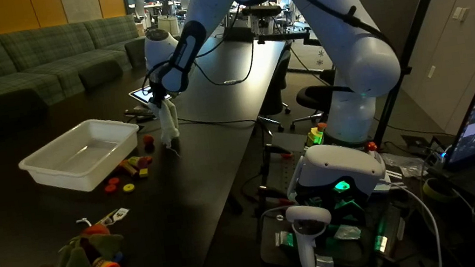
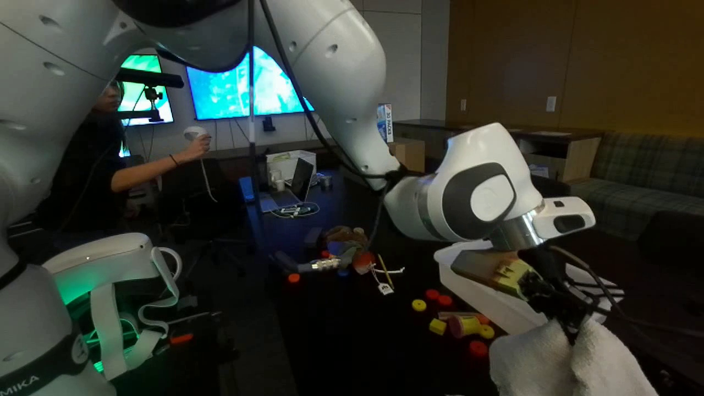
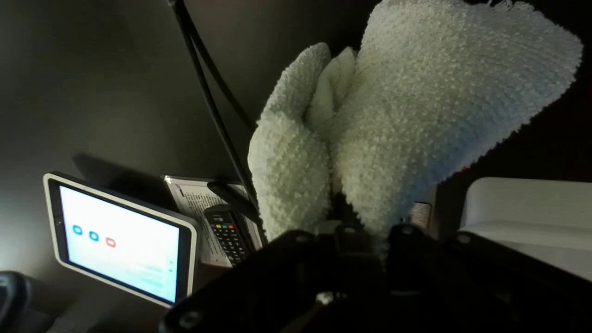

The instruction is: Pick up the towel from the table, sweep the objects to the left and put the towel in the plastic container.

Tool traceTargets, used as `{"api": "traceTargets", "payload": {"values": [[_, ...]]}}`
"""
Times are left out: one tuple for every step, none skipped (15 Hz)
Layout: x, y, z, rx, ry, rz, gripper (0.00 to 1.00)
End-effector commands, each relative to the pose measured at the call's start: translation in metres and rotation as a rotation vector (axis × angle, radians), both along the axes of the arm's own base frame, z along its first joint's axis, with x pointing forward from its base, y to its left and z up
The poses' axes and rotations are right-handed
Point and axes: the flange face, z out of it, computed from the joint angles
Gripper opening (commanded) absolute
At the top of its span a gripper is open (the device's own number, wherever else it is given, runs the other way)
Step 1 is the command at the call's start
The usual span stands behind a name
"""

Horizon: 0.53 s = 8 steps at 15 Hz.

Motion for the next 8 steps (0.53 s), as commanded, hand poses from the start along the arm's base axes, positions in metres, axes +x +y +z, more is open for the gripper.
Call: {"api": "traceTargets", "payload": {"values": [[0.037, -0.034, -0.038, -0.001, -0.001, -0.027, 0.06], [0.041, -0.041, -0.05, 0.006, 0.014, -0.036, 0.06], [0.045, -0.047, -0.062, 0.006, 0.023, -0.04, 0.06], [0.049, -0.051, -0.072, 0.006, 0.031, -0.044, 0.06], [0.053, -0.055, -0.083, 0.009, 0.04, -0.043, 0.06], [0.057, -0.057, -0.093, 0.012, 0.045, -0.041, 0.06], [0.061, -0.059, -0.101, 0.017, 0.051, -0.037, 0.06], [0.065, -0.06, -0.108, 0.028, 0.05, -0.034, 0.06]]}}
